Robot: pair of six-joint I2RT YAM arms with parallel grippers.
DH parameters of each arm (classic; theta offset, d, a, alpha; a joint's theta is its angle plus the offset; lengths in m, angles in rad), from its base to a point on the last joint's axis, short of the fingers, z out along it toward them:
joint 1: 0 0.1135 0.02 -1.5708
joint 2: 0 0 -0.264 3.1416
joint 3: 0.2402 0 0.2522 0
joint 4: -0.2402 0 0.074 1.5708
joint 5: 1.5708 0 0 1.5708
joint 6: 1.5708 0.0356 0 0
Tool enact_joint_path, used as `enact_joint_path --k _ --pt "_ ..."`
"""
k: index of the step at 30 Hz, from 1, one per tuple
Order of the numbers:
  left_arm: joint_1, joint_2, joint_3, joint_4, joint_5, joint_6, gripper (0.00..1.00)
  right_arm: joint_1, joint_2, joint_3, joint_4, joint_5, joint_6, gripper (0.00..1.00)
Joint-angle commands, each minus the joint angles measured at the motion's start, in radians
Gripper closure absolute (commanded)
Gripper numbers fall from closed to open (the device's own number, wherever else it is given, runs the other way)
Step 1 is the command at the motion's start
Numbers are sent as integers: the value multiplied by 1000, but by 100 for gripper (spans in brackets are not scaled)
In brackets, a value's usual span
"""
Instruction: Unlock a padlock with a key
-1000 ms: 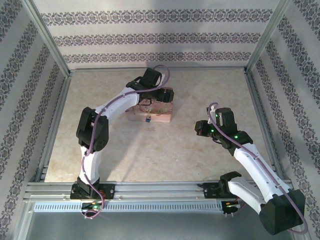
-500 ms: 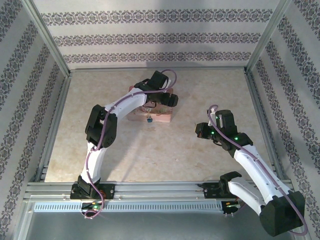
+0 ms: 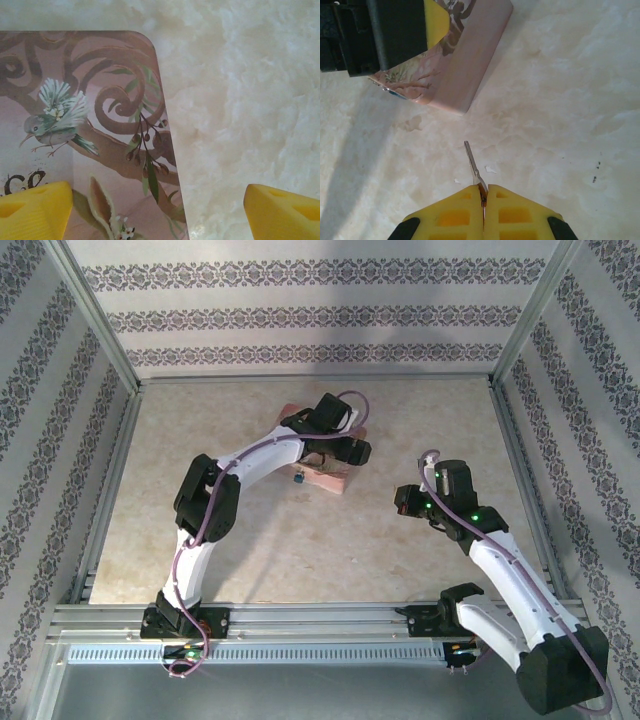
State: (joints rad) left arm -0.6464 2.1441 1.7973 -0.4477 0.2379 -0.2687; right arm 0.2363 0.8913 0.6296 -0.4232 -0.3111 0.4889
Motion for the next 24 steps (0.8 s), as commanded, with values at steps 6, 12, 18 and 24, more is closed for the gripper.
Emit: enact_joint_path --k 6,12,18,24 --pt "-30 -6 65 -47 56 -13 11 -13 22 28 -13 -12 -23 100" --pt "-29 -137 25 -7 19 -1 10 -13 32 46 -11 -30 -27 100" --pt "-2 -347 -186 113 -15 -23 10 -9 57 82 4 -69 -31 100" --pt "21 -580 -463 240 -77 -52 9 16 93 137 26 -127 -31 100"
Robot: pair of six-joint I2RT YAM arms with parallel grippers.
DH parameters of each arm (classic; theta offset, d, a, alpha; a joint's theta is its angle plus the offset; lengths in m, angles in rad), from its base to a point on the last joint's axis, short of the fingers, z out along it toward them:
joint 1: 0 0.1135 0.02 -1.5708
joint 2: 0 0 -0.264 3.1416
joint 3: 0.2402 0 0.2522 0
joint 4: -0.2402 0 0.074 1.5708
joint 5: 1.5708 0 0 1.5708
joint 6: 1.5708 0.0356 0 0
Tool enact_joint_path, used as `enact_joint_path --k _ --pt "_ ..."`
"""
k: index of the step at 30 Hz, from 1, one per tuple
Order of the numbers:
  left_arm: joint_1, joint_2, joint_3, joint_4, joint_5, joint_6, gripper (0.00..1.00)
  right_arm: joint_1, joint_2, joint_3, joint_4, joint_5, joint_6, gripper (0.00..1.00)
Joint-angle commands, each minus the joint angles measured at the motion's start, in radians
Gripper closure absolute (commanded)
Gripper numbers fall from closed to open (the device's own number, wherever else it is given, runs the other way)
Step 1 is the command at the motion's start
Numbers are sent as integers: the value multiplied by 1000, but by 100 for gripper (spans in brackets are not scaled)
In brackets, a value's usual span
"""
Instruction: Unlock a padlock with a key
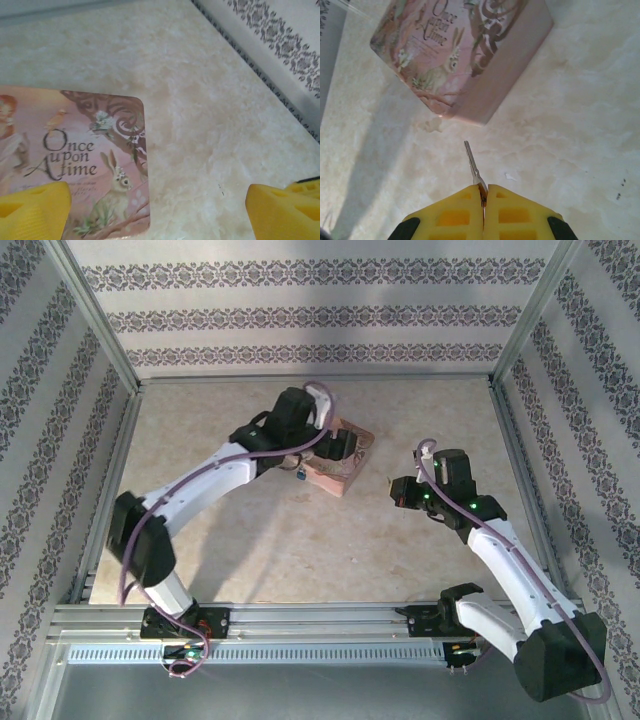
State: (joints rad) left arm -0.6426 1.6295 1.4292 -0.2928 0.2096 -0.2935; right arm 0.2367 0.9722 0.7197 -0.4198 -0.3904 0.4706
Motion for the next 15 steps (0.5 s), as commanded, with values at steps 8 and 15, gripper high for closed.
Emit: enact_joint_path --k 8,15 --pt "42 -328 -443 169 -135 -83 8 125 97 124 90 -68 23 100" --pt "56 -553 -698 204 -190 -116 10 189 190 163 204 -101 109 100"
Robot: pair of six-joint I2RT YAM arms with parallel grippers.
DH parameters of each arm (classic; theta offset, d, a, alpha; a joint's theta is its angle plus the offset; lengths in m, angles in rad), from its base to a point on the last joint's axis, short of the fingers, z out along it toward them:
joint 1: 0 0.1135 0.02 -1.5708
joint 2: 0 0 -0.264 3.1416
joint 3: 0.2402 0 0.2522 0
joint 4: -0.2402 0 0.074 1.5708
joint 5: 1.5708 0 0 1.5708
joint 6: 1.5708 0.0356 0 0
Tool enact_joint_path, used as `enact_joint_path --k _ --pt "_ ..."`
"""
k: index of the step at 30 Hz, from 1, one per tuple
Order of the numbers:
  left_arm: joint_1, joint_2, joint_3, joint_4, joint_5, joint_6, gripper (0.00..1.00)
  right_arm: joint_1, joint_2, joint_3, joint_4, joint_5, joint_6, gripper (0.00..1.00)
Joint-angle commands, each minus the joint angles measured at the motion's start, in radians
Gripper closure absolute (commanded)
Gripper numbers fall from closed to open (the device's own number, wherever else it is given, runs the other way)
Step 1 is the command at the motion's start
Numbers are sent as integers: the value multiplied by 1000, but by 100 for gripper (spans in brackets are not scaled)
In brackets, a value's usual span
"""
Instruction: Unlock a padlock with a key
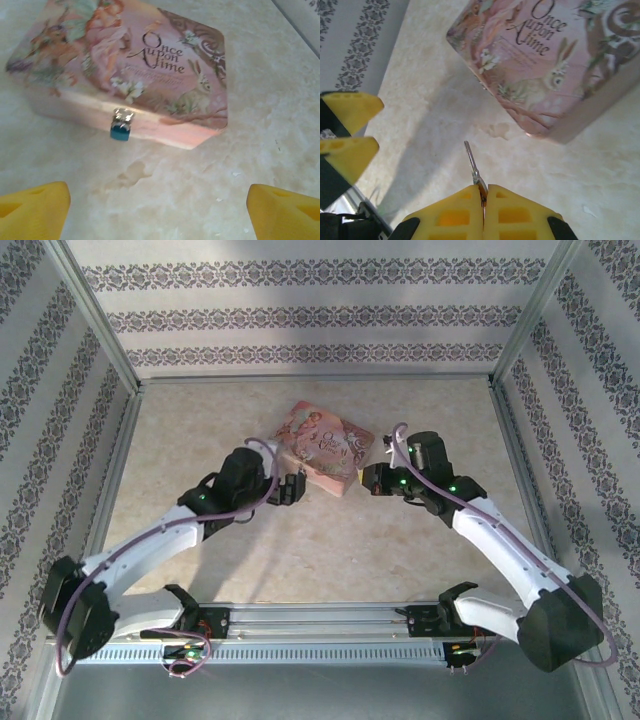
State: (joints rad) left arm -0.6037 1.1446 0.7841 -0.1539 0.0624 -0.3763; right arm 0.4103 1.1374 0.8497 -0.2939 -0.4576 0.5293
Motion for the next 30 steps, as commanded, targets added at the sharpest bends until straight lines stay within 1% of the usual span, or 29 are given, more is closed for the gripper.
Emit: enact_joint_path --k 1,5,8,12,18,24,30 --pt "20 -99 -85 73 -40 -35 10 21 39 38 93 -39 65 100" --pt "24 -202 -206 118 -45 -34 11 35 101 53 159 -60 120 100" --pt "25 -274 -324 211 -60 -35 11 47 161 79 197 -77 155 100" --pt "28 -315 -403 294 -66 -33 11 70 242 120 232 -79 174 100" --pt "32 -247 -407 347 -40 -10 11 94 381 182 297 -88 205 100" --pt "33 -143 -418 488 -22 69 16 92 506 255 309 -80 200 100" --pt "44 -50 -362 496 32 113 14 81 588 270 326 -66 212 100"
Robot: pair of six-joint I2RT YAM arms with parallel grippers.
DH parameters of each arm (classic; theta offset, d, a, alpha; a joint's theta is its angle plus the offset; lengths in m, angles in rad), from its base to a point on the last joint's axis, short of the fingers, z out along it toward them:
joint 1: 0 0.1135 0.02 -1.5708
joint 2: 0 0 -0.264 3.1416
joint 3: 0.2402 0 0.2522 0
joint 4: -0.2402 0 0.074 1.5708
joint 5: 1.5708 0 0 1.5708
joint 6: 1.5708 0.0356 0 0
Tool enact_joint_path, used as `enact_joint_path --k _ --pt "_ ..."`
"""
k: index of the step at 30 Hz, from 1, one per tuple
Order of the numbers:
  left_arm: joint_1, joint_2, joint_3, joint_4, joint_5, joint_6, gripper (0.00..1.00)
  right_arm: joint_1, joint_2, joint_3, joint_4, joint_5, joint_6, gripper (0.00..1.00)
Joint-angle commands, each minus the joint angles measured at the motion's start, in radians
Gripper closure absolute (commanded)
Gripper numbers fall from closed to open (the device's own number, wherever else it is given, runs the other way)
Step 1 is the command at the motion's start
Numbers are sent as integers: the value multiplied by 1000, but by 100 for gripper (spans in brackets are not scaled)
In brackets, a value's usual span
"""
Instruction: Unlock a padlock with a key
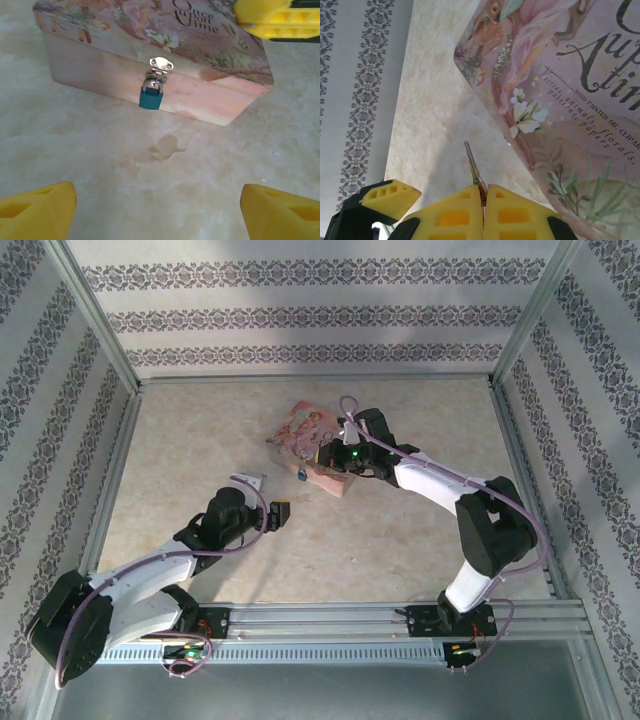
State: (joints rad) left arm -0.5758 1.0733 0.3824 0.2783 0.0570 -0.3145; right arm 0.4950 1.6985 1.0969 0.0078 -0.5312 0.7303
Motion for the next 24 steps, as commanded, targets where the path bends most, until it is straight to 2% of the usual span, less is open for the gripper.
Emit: enact_joint_path --k 1,7,12,19,24 --pt "20 34 47 61 44 56 14 -5 36 23 23 12 11 100" --pt "83 80 100 -25 97 15 13 -9 74 18 20 13 19 100" --pt "155 95 107 -33 171 7 12 -9 100 17 21 11 24 100" --pt "258 180 92 79 320 -44 12 -12 115 8 -2 11 11 100" --pt "293 289 123 124 431 -9 14 -11 119 2 -5 14 6 100"
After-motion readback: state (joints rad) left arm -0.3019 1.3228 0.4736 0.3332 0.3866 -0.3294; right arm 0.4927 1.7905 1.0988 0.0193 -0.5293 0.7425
